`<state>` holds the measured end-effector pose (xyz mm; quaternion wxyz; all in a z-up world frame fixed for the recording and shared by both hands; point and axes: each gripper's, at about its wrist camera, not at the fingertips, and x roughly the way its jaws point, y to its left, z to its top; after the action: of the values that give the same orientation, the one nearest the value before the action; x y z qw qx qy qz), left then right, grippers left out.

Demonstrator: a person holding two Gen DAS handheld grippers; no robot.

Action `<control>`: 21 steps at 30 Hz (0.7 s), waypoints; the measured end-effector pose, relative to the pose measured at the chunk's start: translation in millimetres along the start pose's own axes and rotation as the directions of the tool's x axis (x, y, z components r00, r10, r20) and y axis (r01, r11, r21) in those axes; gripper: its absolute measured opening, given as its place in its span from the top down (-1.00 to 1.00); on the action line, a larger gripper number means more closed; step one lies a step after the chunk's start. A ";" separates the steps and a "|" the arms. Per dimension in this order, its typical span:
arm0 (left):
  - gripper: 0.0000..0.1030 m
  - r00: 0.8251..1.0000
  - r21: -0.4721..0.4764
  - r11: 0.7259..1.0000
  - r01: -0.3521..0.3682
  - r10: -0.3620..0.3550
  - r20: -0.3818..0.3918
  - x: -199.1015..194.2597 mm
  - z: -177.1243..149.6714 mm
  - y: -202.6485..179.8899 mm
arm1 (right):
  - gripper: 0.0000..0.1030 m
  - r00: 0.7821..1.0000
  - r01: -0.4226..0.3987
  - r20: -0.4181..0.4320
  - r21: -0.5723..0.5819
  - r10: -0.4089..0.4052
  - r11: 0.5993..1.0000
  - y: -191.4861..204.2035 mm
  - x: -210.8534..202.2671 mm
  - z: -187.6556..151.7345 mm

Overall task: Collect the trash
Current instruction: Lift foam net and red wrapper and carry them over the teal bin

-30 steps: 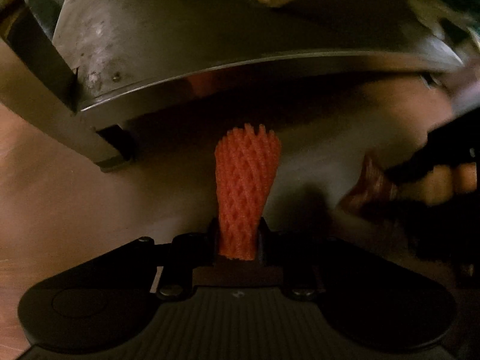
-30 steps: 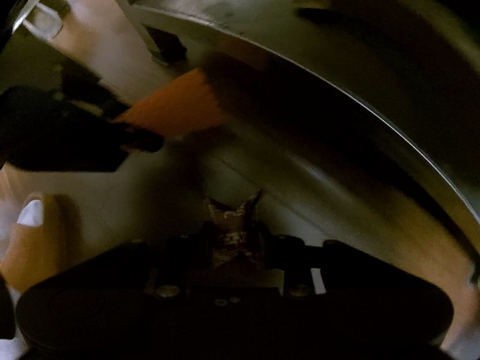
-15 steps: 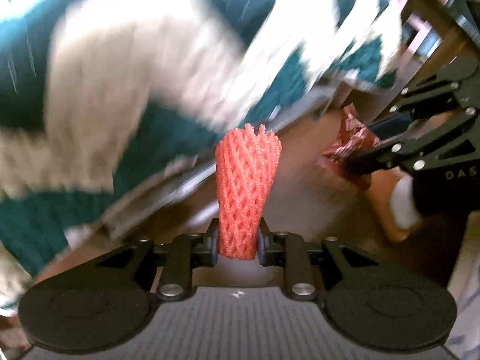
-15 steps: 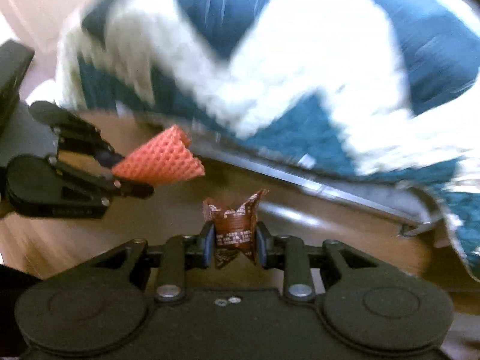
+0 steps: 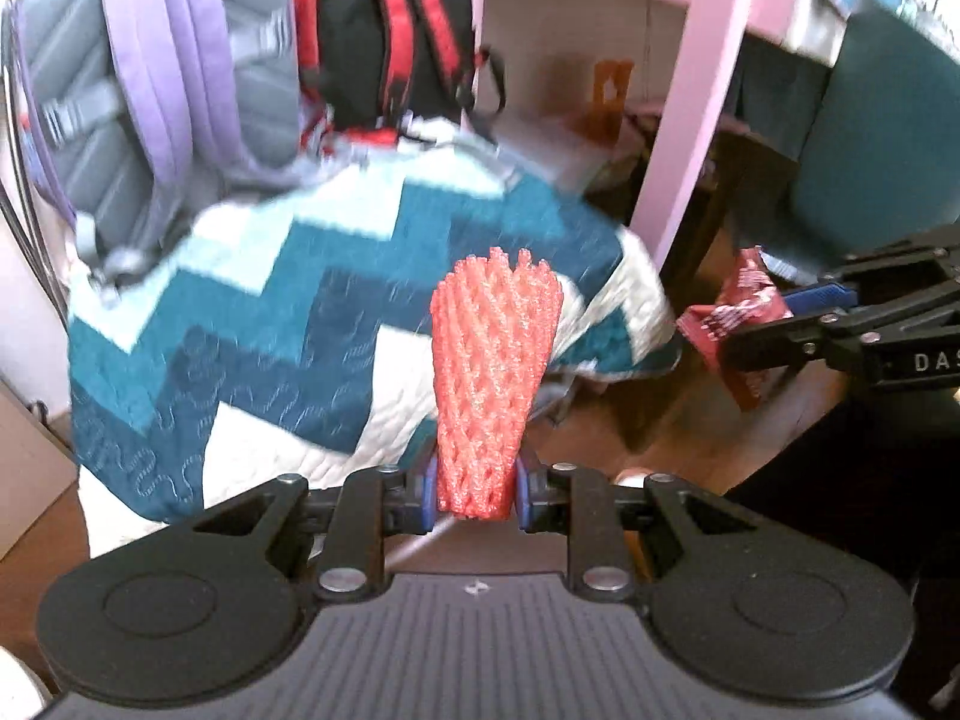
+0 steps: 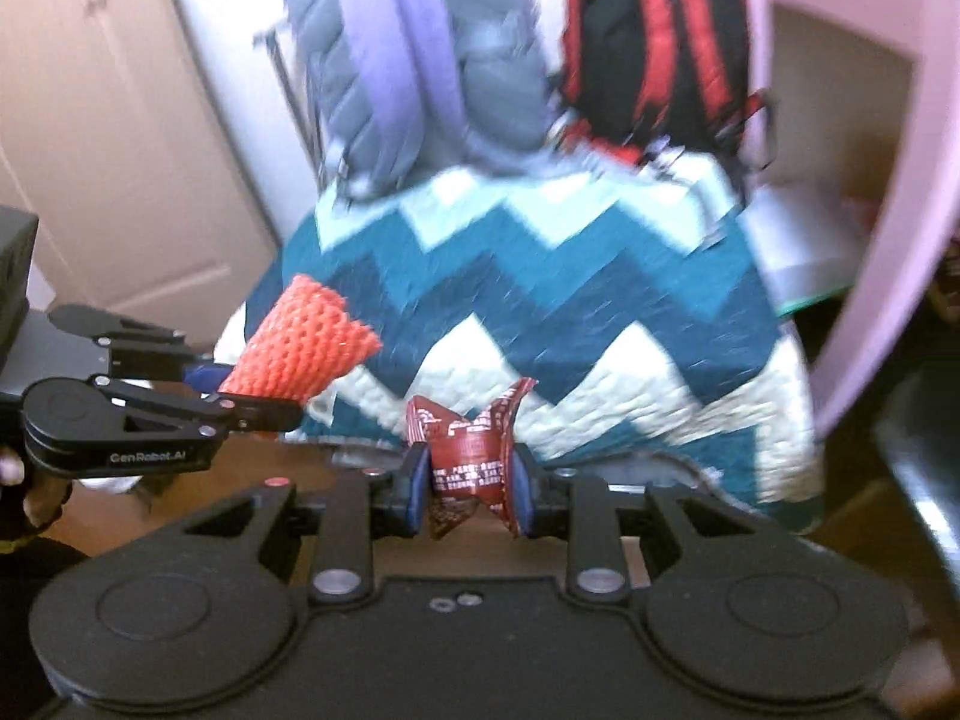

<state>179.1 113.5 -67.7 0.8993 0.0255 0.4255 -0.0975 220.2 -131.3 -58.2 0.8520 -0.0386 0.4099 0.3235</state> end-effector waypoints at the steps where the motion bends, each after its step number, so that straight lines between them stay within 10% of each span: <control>1: 0.55 1.000 -0.001 1.000 -0.005 0.005 0.016 -6.5 4.5 -11.4 | 0.47 1.000 0.005 0.022 0.005 -0.005 1.000 -3.7 -16.3 2.1; 12: 0.55 0.978 0.110 0.994 -0.011 -0.012 0.207 -91.0 76.0 -134.8 | 0.47 0.960 0.103 0.263 -0.024 -0.093 0.994 -36.3 -160.6 0.2; 21: 0.55 0.939 0.230 0.972 0.056 -0.129 0.319 -120.2 153.4 -246.9 | 0.47 0.870 0.250 0.438 0.010 -0.229 0.968 -93.2 -257.0 8.7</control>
<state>172.7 -129.7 131.7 0.9443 0.0869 0.2553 -0.1888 163.5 -335.4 114.9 0.9542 -0.0356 0.1935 0.2254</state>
